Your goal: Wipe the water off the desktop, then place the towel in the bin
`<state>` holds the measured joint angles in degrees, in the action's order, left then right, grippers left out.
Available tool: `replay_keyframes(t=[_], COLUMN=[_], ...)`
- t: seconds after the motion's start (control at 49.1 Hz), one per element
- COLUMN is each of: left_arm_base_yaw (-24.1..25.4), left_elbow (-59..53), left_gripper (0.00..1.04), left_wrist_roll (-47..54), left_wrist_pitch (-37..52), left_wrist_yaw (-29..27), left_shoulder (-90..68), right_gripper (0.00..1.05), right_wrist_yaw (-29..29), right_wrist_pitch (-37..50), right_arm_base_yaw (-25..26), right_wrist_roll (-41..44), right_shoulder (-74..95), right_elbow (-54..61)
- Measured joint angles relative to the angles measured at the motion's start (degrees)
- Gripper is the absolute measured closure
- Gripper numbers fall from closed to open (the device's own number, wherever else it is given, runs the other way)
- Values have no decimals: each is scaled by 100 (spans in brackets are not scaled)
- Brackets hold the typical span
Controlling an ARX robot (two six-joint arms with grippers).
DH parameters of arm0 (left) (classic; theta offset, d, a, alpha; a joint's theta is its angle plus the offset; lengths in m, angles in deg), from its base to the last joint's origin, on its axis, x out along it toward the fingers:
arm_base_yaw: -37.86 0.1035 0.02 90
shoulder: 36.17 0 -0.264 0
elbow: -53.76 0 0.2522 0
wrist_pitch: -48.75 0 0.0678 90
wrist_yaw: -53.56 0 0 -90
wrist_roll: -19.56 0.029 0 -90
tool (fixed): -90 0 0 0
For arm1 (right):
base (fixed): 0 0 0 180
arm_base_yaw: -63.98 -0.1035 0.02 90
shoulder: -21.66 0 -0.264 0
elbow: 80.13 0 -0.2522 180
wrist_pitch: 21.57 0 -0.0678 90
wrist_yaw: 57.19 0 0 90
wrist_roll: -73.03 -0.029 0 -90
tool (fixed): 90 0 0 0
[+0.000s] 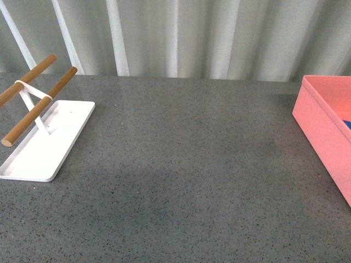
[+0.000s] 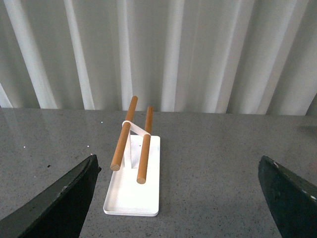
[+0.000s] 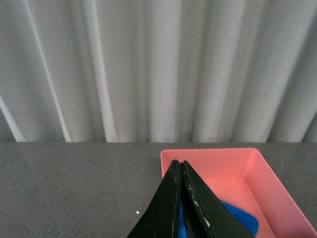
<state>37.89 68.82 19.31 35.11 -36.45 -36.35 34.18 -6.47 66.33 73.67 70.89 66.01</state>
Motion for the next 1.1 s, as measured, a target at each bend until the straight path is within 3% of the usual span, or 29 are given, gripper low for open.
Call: replay_keyframes(t=[0.102, 0.407, 1.099], left_arm_base_yaw=[0, 0, 0], left_elbow=[0, 0, 0], left_gripper=[7, 7, 7], left_wrist_roll=[0, 0, 2], left_wrist_pitch=[0, 0, 0], left_wrist_yaw=[4, 2, 0], left_shoulder=[0, 0, 0], right_gripper=[101, 101, 101], right_wrist_yaw=[-92, -114, -111], right_wrist_pitch=[90, 44, -776], right_arm_base_yaw=[-208, -219, -225], right_wrist_roll=[0, 0, 0], right_shoulder=[-313, -1104, -2743], right_elbow=[439, 1167, 1873])
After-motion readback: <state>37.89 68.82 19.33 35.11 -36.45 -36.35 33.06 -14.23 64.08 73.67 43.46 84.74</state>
